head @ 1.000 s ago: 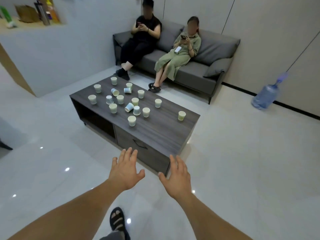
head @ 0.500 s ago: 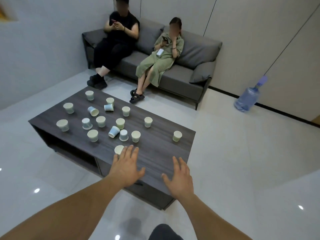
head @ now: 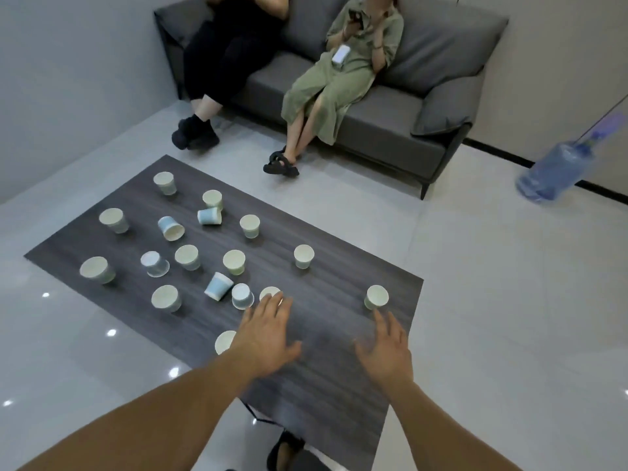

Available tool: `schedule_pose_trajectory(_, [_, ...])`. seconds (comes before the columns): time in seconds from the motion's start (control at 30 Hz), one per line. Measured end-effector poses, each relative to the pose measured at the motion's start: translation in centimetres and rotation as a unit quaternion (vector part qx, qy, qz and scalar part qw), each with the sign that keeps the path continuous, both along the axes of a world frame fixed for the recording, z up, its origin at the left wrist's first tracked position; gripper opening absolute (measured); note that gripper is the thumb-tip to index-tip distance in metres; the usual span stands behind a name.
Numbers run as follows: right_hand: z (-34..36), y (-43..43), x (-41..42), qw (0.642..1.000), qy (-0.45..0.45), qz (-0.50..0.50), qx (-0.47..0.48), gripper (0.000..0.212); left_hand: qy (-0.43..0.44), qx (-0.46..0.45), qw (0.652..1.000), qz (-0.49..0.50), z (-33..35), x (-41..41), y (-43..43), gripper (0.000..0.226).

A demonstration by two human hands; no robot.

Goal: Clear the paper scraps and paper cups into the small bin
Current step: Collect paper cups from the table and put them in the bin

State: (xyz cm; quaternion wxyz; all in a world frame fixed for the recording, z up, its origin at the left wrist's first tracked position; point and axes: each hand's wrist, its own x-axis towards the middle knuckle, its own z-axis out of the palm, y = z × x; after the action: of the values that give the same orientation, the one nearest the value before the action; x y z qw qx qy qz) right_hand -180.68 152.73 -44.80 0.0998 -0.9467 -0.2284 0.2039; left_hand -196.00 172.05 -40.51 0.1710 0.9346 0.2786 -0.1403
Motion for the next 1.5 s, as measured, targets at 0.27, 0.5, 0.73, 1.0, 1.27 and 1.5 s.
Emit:
schedule_pose_trajectory(0.27, [-10.5, 5.2, 13.3, 0.998, 0.042, -0.029, -0.048, 0.080, 0.024, -0.063, 0.997, -0.039, -10.9, 12.2, 3.3, 0.089])
schedule_pose_trajectory(0.5, [-19.6, 7.4, 19.0, 0.993, 0.061, -0.071, -0.074, 0.077, -0.006, -0.155, 0.986, -0.069, -20.1, 16.9, 3.3, 0.088])
schedule_pose_trajectory(0.73, [-20.2, 10.4, 17.8, 0.978, 0.137, -0.125, 0.094, 0.072, -0.042, -0.208, 0.976, -0.040, -21.5, 17.9, 5.1, 0.088])
schedule_pose_trajectory(1.0, [-16.0, 19.9, 14.0, 0.892, 0.370, -0.015, 0.257, 0.065, -0.080, -0.217, 0.972, 0.051, -20.0, 17.3, 12.5, 0.083])
schedule_pose_trajectory(1.27, [-19.1, 28.7, 14.7, 0.988, 0.038, 0.141, 0.045, 0.091, -0.106, -0.168, 0.963, 0.180, -20.4, 9.7, 17.1, 0.093])
schedule_pose_trajectory(1.5, [-20.9, 29.7, 12.2, 0.983, 0.075, 0.153, -0.070, 0.066, -0.138, -0.144, 0.960, 0.195, -18.9, 5.1, 18.5, 0.083])
